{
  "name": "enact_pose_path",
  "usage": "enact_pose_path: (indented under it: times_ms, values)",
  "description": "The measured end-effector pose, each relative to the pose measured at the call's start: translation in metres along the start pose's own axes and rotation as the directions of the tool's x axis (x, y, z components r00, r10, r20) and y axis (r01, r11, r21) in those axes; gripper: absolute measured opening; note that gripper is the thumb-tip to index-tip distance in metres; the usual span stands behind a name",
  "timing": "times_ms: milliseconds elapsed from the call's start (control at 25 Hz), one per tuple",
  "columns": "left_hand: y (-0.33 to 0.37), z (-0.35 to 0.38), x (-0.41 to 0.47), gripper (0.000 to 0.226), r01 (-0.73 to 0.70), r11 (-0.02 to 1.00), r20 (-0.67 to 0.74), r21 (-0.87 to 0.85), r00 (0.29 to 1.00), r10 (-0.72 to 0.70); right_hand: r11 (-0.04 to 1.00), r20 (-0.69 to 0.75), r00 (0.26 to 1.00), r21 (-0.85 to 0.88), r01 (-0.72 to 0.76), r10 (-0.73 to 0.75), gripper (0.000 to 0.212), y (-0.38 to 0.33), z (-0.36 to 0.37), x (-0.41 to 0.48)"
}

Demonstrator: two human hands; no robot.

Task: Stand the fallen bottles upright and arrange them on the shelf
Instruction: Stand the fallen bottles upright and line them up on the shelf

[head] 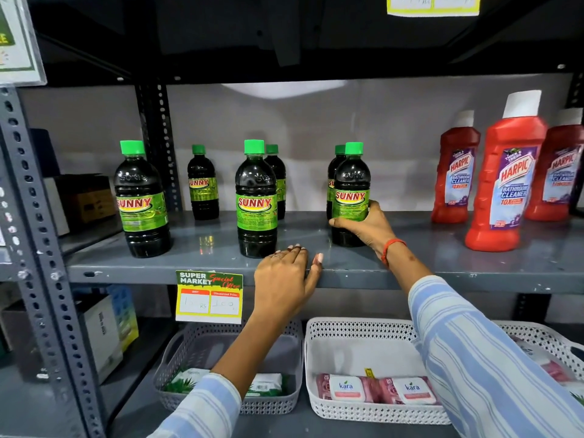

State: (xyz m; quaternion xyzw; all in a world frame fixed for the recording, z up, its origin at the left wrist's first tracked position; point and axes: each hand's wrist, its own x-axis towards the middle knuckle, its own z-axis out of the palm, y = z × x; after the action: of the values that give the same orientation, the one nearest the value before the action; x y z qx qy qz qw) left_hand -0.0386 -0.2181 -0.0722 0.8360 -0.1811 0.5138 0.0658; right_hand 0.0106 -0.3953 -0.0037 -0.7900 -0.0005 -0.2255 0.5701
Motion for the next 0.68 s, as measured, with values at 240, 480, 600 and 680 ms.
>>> enact_pose_path:
  times_ms: [240, 480, 600, 680]
  values:
    - [-0.002, 0.003, 0.000, 0.048, 0.000, 1.000, -0.006, -0.029, 1.000, 0.000, 1.000, 0.138, 0.990, -0.002, -0.010, 0.010, 0.029, -0.007, -0.012, -0.013]
    - [-0.003, 0.003, 0.000, 0.048, 0.012, 0.999, 0.043, -0.044, 0.999, -0.010, 0.999, 0.188, 0.982, -0.023, 0.024, -0.019, 0.034, -0.008, -0.023, -0.033]
    - [0.001, -0.006, 0.003, 0.052, 0.068, 0.997, 0.133, -0.048, 0.989, -0.061, 0.999, 0.243, 0.969, 0.021, 0.043, -0.047, 0.035, -0.013, -0.027, -0.045]
    - [0.006, -0.014, 0.013, 0.056, 0.164, 0.982, 0.210, -0.095, 0.967, -0.142, 0.989, 0.279, 0.960, 0.149, -0.013, -0.030, 0.056, -0.013, -0.032, -0.049]
